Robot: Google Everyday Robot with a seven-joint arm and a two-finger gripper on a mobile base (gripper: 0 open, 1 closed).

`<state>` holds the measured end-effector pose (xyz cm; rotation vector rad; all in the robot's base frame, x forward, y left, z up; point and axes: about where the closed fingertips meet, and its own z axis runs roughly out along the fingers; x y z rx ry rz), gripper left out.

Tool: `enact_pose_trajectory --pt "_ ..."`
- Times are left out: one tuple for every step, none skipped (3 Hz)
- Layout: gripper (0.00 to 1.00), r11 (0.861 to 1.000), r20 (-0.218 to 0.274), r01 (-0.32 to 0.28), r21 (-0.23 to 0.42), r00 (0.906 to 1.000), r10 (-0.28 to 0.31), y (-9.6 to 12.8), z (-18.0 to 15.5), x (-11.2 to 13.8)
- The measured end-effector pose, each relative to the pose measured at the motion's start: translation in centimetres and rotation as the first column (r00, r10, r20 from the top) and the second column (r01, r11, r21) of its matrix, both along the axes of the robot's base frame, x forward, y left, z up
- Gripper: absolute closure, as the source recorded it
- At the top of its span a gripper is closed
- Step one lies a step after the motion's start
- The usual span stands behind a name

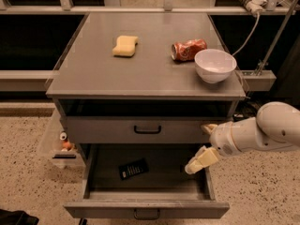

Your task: Pick rxbar chocolate from middle drawer and place on counter

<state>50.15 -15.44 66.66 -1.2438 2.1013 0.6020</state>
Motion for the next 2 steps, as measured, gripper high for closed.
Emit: enact_pose_trajectory --pt "0.0 1.0 0.0 0.0 0.0 1.0 0.0 0.0 0.0 0.0" --pt "0.0 1.0 0.032 0.015 -0.017 0.9994 -0.014 0.27 0.68 -0.65"
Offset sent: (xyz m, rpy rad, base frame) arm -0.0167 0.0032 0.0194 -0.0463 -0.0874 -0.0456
